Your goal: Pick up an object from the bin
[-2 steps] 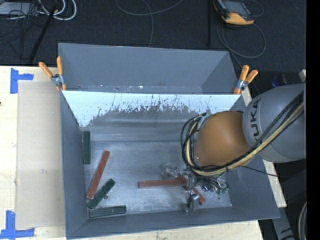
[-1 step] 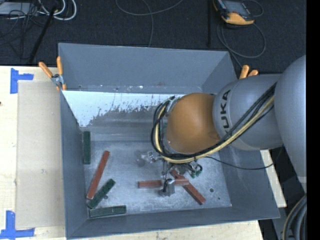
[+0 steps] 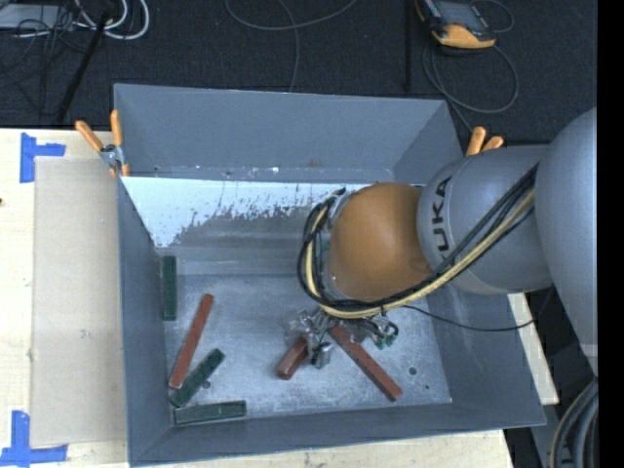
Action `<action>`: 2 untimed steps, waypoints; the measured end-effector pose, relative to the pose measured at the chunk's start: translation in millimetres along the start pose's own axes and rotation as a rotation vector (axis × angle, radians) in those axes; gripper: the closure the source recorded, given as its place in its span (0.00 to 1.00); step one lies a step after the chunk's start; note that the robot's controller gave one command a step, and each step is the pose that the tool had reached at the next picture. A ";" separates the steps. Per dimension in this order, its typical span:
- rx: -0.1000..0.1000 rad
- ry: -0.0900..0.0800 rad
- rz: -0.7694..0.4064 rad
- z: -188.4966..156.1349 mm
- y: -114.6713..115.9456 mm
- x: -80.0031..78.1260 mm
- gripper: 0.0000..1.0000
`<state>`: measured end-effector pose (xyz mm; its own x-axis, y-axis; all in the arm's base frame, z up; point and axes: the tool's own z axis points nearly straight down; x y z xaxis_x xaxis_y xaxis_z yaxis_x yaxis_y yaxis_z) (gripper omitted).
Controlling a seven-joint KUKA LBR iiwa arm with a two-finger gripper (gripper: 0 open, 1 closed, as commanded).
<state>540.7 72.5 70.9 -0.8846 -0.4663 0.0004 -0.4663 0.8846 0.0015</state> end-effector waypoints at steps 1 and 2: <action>0.000 0.000 0.002 0.0 -0.3 0.1 0.00; -0.001 0.006 -0.007 2.2 2.8 41.9 0.00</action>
Offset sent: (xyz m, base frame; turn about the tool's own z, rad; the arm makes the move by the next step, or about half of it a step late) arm 0.0000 0.0000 0.0000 0.0000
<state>502.3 55.4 68.7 -0.8811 -0.4729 0.0066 -0.4728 0.8811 0.0023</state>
